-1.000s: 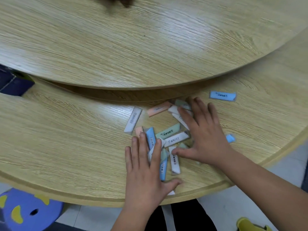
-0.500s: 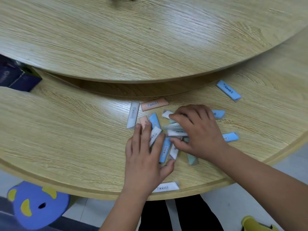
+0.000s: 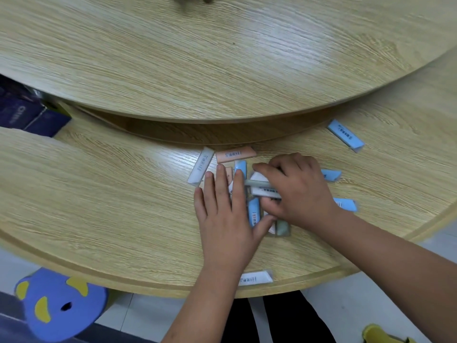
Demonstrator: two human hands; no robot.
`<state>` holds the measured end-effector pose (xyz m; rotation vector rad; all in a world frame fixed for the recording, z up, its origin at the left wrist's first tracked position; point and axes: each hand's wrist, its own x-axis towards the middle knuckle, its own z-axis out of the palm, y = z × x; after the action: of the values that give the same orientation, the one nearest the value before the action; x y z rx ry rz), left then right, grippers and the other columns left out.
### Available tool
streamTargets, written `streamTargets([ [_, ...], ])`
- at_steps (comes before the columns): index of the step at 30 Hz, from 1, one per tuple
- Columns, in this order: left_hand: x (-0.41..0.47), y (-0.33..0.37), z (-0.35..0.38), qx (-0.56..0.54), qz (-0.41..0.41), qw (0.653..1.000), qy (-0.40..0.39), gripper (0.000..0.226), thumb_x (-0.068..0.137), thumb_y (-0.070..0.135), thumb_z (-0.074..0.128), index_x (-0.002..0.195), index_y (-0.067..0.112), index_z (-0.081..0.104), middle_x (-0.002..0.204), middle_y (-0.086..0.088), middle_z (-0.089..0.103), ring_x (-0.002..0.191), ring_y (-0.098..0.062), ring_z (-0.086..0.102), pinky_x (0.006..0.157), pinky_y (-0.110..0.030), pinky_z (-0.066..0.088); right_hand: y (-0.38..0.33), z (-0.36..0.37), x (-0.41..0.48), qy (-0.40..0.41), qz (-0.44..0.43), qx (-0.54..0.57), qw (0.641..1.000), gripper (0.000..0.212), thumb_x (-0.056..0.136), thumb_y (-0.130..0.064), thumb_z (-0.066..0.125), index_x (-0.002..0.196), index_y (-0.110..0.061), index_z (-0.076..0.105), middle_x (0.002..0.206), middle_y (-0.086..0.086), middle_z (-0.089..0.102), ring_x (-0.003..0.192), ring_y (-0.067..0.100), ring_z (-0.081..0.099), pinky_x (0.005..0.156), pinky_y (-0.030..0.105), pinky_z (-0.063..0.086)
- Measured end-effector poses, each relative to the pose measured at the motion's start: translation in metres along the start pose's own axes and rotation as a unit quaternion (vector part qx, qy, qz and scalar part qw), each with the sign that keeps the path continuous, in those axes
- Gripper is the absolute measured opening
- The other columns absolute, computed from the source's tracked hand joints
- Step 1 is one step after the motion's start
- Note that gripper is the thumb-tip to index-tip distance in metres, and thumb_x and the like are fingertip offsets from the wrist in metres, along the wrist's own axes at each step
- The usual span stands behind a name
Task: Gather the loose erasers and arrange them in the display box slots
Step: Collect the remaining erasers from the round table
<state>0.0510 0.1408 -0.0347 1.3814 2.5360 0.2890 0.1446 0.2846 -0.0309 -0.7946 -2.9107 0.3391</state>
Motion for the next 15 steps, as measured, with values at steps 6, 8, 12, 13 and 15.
streamTargets([
  [6,0.001,-0.006,-0.005,-0.069,-0.030,0.997,0.022,0.075,0.090,0.066,0.050,0.145,0.015,0.044,0.155,-0.015,0.037,0.145,-0.033,0.031,0.113,-0.052,0.031,0.006,0.004,0.001,0.040,-0.046,0.020,0.998,0.030,0.087,-0.036,0.056,0.103,-0.016,0.071,0.082,0.004,0.065,0.067,0.027,0.061,0.058,0.036,0.050],
  [8,0.001,-0.006,-0.009,-0.117,-0.034,0.992,0.019,0.080,0.088,0.068,0.049,0.147,0.015,0.039,0.158,-0.014,0.031,0.147,-0.031,0.027,0.114,-0.051,0.030,0.007,0.002,0.003,0.045,-0.054,0.013,0.997,0.030,0.090,-0.037,0.053,0.101,-0.016,0.071,0.079,0.003,0.065,0.065,0.025,0.062,0.056,0.034,0.048],
  [12,-0.001,-0.009,-0.028,-0.238,-0.035,0.969,0.048,0.096,0.079,0.078,0.051,0.151,0.018,0.028,0.164,-0.005,0.018,0.154,-0.023,0.008,0.123,-0.041,0.015,-0.003,-0.011,0.007,0.041,-0.034,0.048,0.997,0.031,0.087,-0.036,0.058,0.105,-0.014,0.071,0.082,0.002,0.064,0.068,0.023,0.063,0.061,0.031,0.047],
  [13,-0.001,-0.007,-0.034,-0.277,-0.039,0.959,0.057,0.101,0.076,0.082,0.050,0.152,0.019,0.027,0.164,-0.003,0.019,0.154,-0.021,0.009,0.123,-0.037,0.014,-0.011,-0.016,0.006,0.040,-0.023,0.083,0.995,0.032,0.086,-0.035,0.059,0.107,-0.014,0.070,0.085,0.002,0.064,0.072,0.021,0.062,0.064,0.029,0.045],
  [15,0.001,0.005,-0.053,-0.439,-0.105,0.891,0.043,0.108,0.068,0.085,0.056,0.152,0.022,0.029,0.161,0.003,0.028,0.149,-0.013,0.026,0.118,-0.027,0.029,-0.039,-0.026,0.005,0.014,0.009,0.182,0.983,0.035,0.086,-0.036,0.060,0.114,-0.016,0.065,0.093,0.001,0.062,0.082,0.015,0.056,0.073,0.019,0.040],
])
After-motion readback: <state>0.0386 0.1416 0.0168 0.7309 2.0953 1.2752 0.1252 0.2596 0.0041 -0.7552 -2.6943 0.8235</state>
